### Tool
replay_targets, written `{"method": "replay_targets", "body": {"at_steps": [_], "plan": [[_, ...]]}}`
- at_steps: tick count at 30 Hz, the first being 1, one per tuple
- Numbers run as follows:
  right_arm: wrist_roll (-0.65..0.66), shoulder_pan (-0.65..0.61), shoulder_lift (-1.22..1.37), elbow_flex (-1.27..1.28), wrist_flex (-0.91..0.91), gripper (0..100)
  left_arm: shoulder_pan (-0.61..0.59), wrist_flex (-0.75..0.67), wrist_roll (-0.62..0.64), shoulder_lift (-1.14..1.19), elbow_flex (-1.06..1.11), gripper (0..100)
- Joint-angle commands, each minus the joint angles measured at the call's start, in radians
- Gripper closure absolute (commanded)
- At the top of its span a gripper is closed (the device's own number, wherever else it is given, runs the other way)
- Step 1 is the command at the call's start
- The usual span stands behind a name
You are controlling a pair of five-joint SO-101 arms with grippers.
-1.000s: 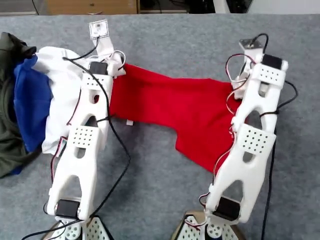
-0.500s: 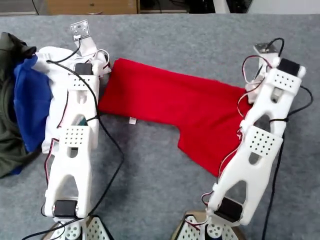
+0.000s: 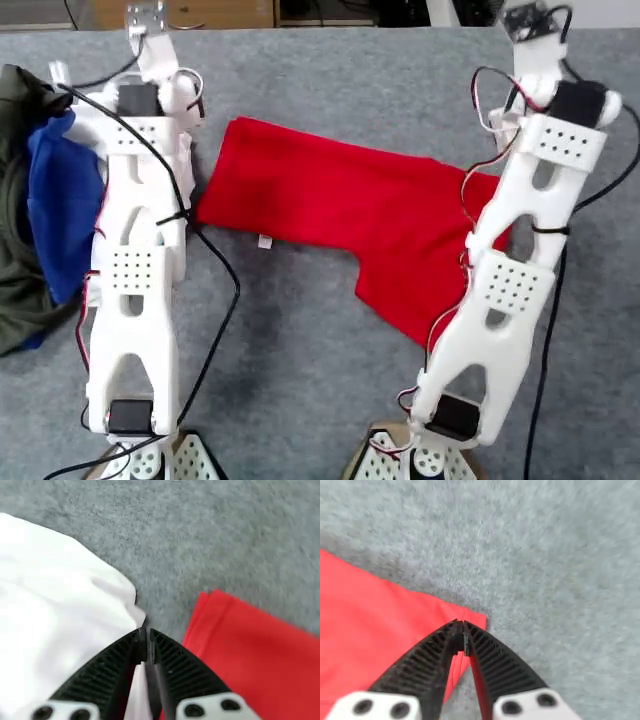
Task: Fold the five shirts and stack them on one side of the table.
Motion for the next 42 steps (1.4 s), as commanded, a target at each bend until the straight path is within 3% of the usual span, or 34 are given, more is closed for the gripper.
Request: {"method": "replay_targets", "body": {"at_steps": [1,6,9,21,24,28,30,33,36,42], "plan": [[0.072,-0.042,-0.271,0.225,0.020,99.5,0.009,0.138,-0.068,-0.197,-0.034,98],[0.149,-0.070,-0.605,0.642,0.018,99.5,-0.043,0.141,-0.075,-0.366,-0.028,98],[0.189,-0.076,-0.802,0.885,0.011,99.5,-0.068,0.143,-0.091,-0.463,0.104,98],[0.408,-0.074,-1.544,1.859,-0.175,99.2,-0.081,0.089,-0.100,-1.297,1.330,98],[0.417,-0.076,-1.658,2.098,-0.236,94.6,-0.095,-0.023,-0.133,-1.488,1.657,98],[0.419,-0.111,-1.748,2.331,-0.319,80.7,-0.117,-0.224,-0.147,-1.698,2.116,98],[0.431,-0.183,-1.776,2.400,-0.324,75.7,-0.118,-0.359,-0.149,-1.787,2.329,98],[0.394,-0.323,-1.799,2.465,-0.325,76.8,-0.117,-0.586,-0.149,-1.883,2.592,98],[0.336,-0.414,-1.797,2.506,-0.379,77.8,-0.117,-0.772,-0.149,-1.951,2.782,98],[0.321,-0.421,-1.695,2.575,-0.514,77.7,-0.115,-0.956,-0.143,-1.972,2.934,98]]}}
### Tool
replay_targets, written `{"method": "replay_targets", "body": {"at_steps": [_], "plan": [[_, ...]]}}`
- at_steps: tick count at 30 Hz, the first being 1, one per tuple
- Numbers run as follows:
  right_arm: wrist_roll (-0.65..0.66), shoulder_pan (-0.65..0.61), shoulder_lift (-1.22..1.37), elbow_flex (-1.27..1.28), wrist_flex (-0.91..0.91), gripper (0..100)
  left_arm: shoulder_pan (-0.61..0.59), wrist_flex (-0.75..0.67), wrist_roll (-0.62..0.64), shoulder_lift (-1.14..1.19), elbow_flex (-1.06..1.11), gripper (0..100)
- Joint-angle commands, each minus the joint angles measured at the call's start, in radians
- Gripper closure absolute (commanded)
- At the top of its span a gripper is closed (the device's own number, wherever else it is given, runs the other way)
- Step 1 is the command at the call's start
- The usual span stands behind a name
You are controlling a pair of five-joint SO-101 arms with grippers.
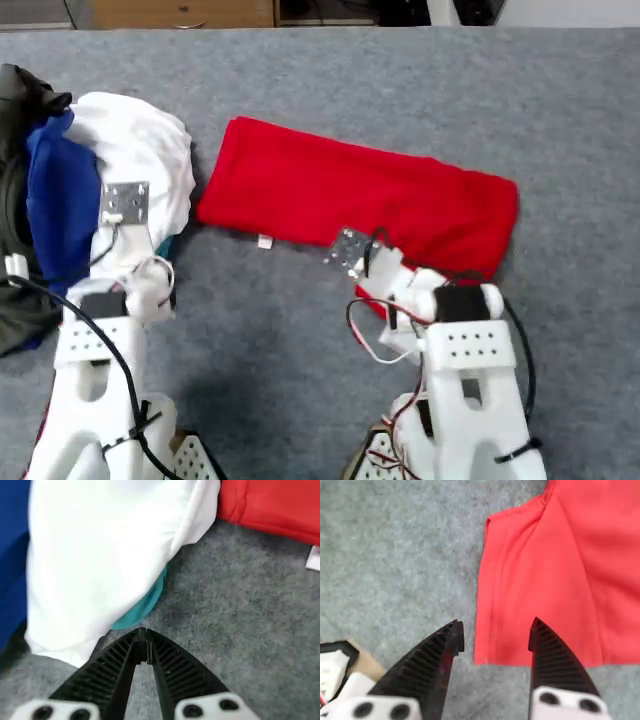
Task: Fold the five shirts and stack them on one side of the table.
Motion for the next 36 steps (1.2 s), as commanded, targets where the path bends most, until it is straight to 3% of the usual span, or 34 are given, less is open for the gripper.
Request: {"method": "replay_targets", "body": {"at_steps": [1,5,17,26,36], "plan": [[-0.014,-0.015,0.097,0.012,-0.074,77.7,-0.006,-0.095,-0.003,-0.031,0.029,98],[-0.017,-0.010,0.266,-0.007,-0.176,77.7,-0.002,-0.160,-0.002,-0.024,0.044,98],[-0.012,0.068,0.598,-0.165,-0.316,77.7,0.000,-0.161,-0.002,-0.024,0.051,98],[-0.006,0.065,0.674,-0.168,-0.361,77.7,0.000,-0.160,-0.002,-0.024,0.051,98],[0.100,0.065,0.684,-0.168,-0.362,79.6,0.000,-0.161,-0.002,-0.024,0.061,98]]}}
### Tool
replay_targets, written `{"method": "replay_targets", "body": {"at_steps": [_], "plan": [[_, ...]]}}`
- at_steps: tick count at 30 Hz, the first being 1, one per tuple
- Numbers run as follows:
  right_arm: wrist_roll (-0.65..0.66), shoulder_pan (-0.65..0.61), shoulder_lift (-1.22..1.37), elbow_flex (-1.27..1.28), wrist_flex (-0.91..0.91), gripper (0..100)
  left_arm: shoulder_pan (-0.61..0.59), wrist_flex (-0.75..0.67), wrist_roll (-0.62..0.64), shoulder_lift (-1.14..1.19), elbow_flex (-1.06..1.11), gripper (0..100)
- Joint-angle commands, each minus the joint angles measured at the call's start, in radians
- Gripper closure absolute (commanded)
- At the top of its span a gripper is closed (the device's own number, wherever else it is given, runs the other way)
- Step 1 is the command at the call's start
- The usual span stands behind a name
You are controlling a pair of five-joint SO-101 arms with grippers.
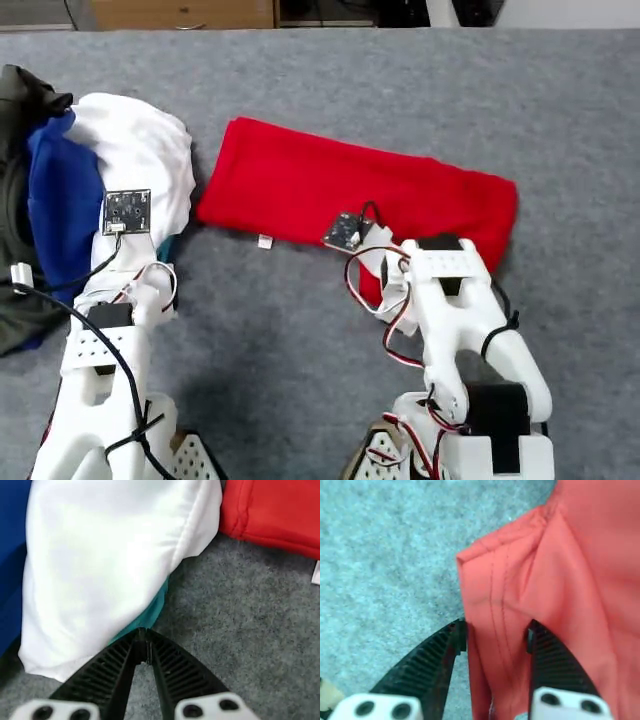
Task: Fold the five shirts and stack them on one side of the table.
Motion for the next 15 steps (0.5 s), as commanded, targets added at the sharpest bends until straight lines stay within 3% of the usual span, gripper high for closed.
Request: {"method": "replay_targets", "body": {"at_steps": [1,5,15], "plan": [[0.035,0.012,0.022,-0.024,-0.031,81.6,0.000,-0.017,-0.002,-0.015,-0.008,98],[0.055,0.013,0.022,-0.024,-0.034,90.4,0.000,-0.017,-0.002,-0.015,-0.008,98],[0.054,0.019,0.021,-0.027,-0.041,99.8,0.000,-0.017,-0.003,-0.015,-0.008,98]]}}
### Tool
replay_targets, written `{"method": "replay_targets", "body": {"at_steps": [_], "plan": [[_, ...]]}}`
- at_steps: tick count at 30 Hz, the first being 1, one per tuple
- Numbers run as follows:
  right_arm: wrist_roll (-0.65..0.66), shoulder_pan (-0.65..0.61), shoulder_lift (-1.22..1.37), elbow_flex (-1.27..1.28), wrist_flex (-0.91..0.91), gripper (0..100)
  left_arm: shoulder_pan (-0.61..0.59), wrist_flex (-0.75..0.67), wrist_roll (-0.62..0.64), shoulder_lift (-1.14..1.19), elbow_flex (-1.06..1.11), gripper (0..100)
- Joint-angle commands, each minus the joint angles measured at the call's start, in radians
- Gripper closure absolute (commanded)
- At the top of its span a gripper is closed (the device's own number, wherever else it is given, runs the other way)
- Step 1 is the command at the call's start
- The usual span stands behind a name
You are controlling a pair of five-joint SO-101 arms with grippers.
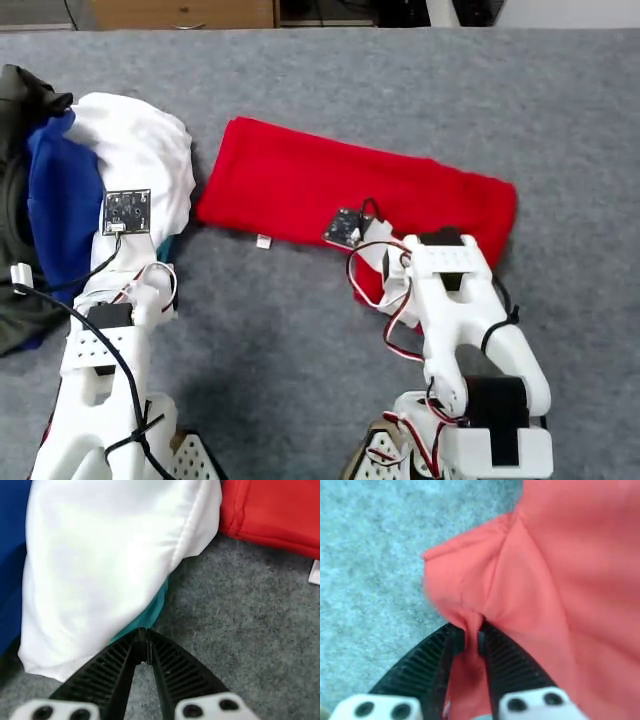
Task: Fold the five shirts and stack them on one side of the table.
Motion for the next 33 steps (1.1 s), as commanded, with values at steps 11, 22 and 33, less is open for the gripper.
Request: {"method": "replay_targets", "body": {"at_steps": [11,22,33], "plan": [[0.009,0.157,0.004,-0.295,0.232,99.6,0.000,-0.017,-0.005,-0.015,-0.008,98],[0.014,0.151,0.185,-0.654,0.308,99.6,0.000,-0.017,-0.005,-0.015,-0.008,98],[0.091,0.077,0.549,-1.050,0.385,99.6,0.000,-0.017,-0.006,-0.015,-0.008,98]]}}
